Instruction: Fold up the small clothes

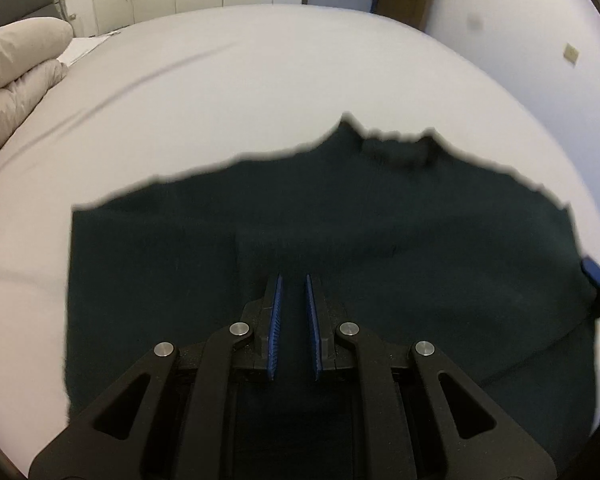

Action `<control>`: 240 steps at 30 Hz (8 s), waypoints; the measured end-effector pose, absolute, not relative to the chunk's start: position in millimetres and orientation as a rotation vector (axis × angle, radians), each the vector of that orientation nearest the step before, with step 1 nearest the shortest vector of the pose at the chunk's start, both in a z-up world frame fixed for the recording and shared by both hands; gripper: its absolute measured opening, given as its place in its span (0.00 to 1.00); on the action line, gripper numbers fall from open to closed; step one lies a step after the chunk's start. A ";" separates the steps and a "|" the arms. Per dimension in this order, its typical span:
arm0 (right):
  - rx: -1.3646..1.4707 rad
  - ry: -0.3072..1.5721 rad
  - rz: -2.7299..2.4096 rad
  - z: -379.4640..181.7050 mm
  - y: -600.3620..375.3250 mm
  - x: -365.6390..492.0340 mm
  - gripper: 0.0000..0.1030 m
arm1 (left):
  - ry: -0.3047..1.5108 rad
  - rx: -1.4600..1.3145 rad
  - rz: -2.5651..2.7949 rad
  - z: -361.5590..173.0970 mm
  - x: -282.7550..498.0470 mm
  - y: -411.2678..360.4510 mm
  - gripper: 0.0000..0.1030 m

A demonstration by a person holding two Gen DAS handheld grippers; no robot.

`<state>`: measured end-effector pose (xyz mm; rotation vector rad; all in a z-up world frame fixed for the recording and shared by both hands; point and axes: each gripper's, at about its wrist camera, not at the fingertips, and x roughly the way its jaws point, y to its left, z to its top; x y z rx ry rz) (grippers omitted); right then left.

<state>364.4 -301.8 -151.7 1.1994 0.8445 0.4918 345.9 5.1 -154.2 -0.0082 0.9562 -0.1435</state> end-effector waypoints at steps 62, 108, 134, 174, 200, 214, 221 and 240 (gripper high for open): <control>0.954 0.785 0.238 -146.3 -359.3 267.9 0.77 | 0.837 -0.171 -0.043 -134.0 218.0 130.8 0.14; 0.261 0.618 0.256 -65.8 -231.0 33.4 1.00 | 0.327 1.589 -0.158 -257.7 -173.2 39.3 0.92; -0.283 0.659 0.248 -93.2 -186.3 -32.0 0.91 | 0.342 1.056 -0.195 -122.3 -184.4 58.9 0.04; -0.895 0.583 0.049 -137.0 -192.1 -35.1 0.06 | 0.454 0.916 -0.198 -102.3 -161.0 73.4 0.04; -0.629 0.531 0.111 -41.6 -230.8 168.3 0.05 | 0.415 0.661 -0.059 -28.5 9.5 87.9 0.04; -0.528 0.737 0.190 -83.8 -228.5 350.2 0.05 | 0.614 0.593 -0.078 -55.6 229.1 85.4 0.04; -0.466 0.845 0.215 -109.9 -225.4 408.5 0.06 | 0.713 0.577 -0.080 -89.5 304.5 83.1 0.04; -0.052 0.888 -0.108 -120.2 -321.9 446.4 0.96 | 0.689 0.378 0.346 -95.6 354.8 148.7 0.86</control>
